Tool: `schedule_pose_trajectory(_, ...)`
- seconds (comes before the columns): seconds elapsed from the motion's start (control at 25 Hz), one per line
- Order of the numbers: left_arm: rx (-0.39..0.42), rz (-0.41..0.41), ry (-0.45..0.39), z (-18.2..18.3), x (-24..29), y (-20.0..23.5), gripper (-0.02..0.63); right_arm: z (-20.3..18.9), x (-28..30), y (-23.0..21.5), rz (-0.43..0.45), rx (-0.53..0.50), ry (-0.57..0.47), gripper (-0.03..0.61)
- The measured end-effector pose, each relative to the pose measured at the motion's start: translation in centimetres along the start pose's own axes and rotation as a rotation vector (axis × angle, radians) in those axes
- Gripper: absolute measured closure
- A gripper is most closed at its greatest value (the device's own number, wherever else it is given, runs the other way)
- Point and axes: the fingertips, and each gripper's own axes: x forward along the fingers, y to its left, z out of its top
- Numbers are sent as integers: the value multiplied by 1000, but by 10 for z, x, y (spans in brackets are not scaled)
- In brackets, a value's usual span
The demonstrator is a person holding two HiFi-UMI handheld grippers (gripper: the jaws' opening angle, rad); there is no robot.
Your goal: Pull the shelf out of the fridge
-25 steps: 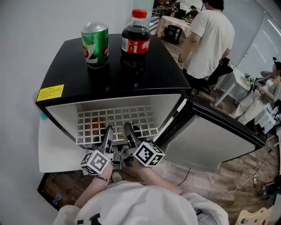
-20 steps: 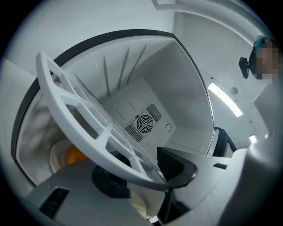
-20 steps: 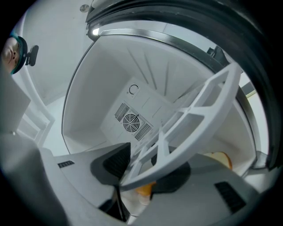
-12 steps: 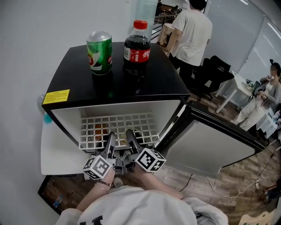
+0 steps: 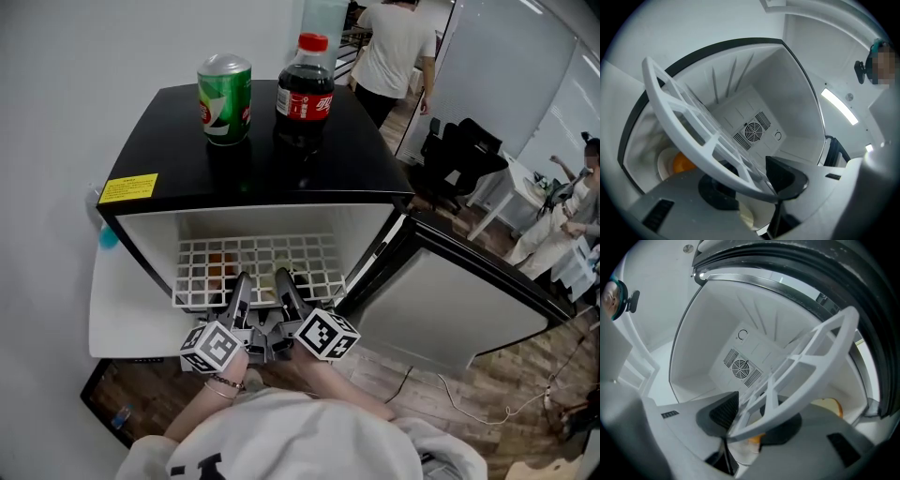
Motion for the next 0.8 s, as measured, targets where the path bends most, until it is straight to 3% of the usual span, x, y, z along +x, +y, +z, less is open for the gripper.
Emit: schedule_pose_trajectory(0.8,-15,33,-7,-6,-18,-5,457,-6,-20,4,1,-4,18,426)
